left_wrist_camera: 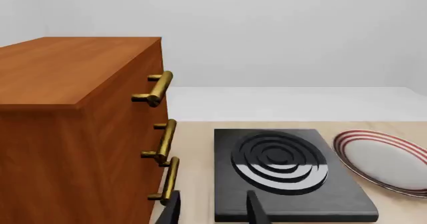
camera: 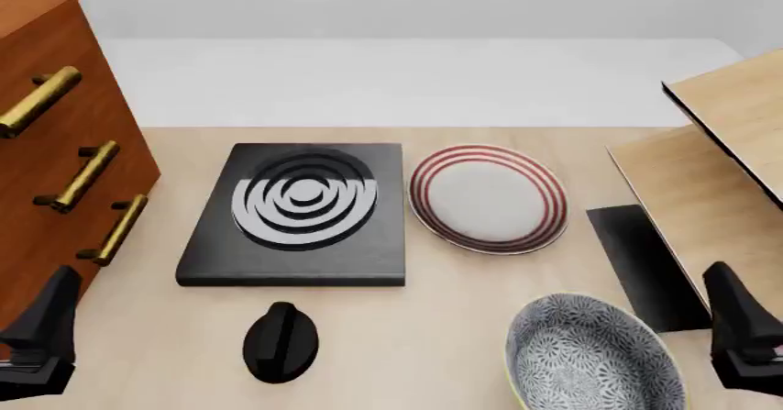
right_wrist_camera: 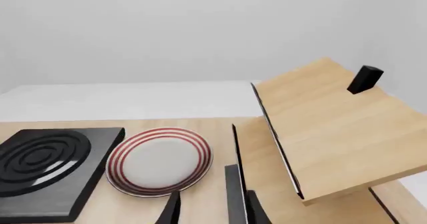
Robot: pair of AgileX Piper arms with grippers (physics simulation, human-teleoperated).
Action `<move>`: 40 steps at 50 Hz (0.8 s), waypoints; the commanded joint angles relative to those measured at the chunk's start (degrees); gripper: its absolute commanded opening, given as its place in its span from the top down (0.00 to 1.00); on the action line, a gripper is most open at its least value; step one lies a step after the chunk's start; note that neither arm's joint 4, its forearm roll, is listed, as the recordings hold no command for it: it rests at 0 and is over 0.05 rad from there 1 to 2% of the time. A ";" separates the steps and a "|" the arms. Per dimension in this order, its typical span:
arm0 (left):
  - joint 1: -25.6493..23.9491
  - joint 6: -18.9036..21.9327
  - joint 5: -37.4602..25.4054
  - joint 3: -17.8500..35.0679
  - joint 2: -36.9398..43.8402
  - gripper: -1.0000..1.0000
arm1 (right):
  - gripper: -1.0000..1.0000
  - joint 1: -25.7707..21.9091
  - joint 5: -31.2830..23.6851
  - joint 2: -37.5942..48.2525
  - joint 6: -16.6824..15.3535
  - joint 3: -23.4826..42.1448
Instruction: Pick up the cream cheese and put it in the bowl.
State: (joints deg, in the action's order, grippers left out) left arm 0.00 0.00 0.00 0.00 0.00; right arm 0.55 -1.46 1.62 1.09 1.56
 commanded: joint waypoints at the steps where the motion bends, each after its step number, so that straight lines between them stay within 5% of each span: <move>1: 0.00 0.00 0.00 0.00 0.00 0.00 | 0.00 -0.69 1.27 -1.24 -1.11 -1.41; 17: 0.00 0.00 0.00 0.00 0.00 0.00 | 0.00 -3.70 0.47 -1.06 -2.32 -1.11; 40: 0.00 0.00 0.00 0.00 0.00 0.00 | 0.00 -25.64 -11.49 -0.63 -10.88 8.58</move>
State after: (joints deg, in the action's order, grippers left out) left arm 0.00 0.00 0.00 0.00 0.00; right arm -16.47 -8.80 0.39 -6.52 7.00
